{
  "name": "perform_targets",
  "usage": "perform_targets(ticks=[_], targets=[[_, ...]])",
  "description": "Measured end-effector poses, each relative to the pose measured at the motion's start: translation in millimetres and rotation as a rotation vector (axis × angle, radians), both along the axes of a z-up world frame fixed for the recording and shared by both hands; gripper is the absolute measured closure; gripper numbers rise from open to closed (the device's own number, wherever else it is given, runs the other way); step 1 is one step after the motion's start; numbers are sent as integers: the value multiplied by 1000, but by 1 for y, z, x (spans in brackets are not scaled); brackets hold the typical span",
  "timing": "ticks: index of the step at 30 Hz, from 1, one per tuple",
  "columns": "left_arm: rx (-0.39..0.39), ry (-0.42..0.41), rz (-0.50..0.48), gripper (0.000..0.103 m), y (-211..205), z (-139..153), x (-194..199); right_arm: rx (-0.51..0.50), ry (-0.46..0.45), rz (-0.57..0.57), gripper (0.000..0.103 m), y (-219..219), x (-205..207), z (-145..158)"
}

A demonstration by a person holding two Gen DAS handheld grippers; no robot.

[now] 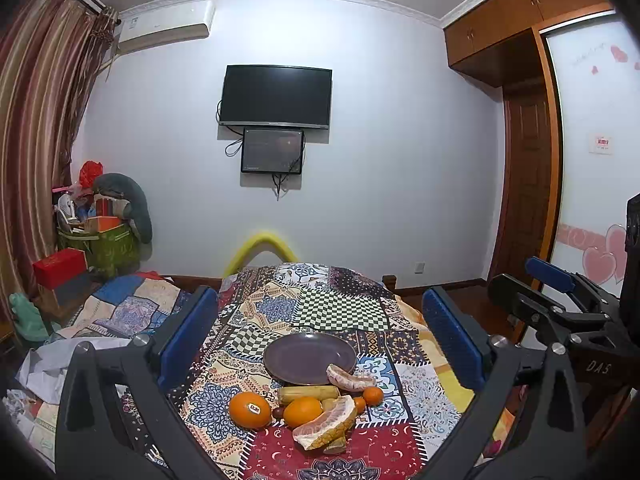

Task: Organize fruits

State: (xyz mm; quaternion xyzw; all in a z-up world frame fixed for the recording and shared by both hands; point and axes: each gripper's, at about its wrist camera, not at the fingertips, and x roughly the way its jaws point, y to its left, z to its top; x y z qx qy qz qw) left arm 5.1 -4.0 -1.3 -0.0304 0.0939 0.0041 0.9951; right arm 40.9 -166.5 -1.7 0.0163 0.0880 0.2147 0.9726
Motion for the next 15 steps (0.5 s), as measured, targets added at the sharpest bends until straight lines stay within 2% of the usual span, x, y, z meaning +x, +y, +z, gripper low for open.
perform_targets(ticks=[15], targets=[[0,-3,-1,0,0,1,1,4,0,2,0,-1,-1,-2]])
